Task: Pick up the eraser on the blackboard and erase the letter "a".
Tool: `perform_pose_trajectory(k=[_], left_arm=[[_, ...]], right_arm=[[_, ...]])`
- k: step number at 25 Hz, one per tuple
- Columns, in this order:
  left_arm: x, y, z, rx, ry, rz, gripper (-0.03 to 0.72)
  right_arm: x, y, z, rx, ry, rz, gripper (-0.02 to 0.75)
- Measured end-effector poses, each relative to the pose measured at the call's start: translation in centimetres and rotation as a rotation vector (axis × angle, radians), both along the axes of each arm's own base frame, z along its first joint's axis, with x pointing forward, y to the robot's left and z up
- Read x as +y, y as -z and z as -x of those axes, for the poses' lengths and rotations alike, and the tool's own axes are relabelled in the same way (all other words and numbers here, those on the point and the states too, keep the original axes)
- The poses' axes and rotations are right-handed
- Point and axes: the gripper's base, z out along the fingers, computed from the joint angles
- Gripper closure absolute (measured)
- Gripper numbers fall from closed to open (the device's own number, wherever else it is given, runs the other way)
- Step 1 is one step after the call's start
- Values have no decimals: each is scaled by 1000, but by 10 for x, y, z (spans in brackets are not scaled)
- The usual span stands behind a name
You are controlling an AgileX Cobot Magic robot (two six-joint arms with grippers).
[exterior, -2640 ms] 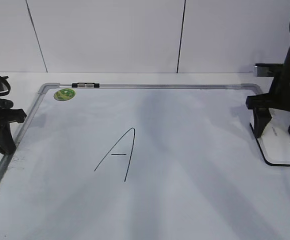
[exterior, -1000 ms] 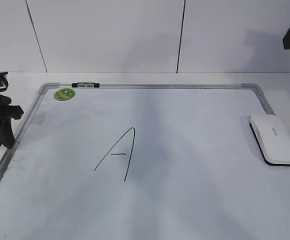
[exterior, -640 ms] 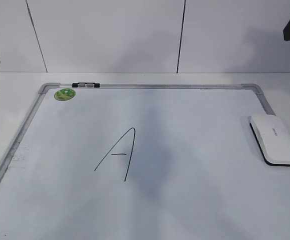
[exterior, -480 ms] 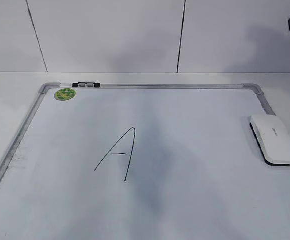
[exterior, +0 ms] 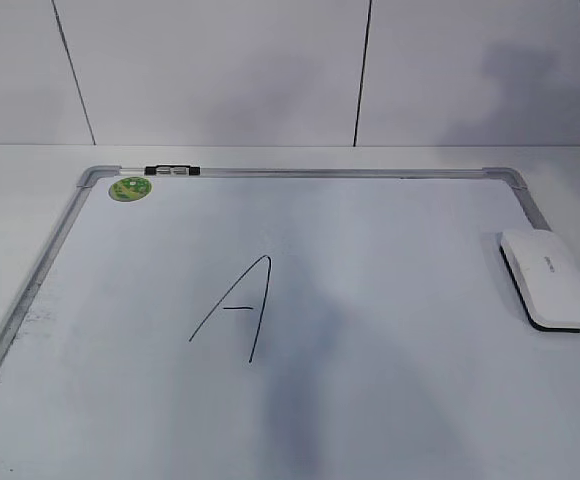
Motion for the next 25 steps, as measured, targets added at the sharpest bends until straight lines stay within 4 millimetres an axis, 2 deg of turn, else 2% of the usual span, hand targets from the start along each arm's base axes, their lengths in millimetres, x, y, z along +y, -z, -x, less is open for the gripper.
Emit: perform_pose_trajectory(k=[6, 12, 15, 20, 23, 25], left_arm=[[0, -31, 42, -136, 3, 23, 449], [-10, -56, 92, -268, 77, 36, 449], [-11, -66, 119, -339, 111, 46, 449], [-9, -81, 170, -472, 167, 71, 449], [-5, -85, 198, -545, 191, 87, 449], [-1, -87, 215, -591, 199, 94, 449]], right_arm=[[8, -27, 40, -110, -57, -15, 145], [0, -57, 97, -259, -51, -45, 145], [-5, -65, 127, -327, -51, -55, 145], [-13, -54, 179, -388, -52, -63, 145], [-18, -40, 210, -416, -54, -66, 145], [-20, -28, 223, -423, -54, -67, 145]])
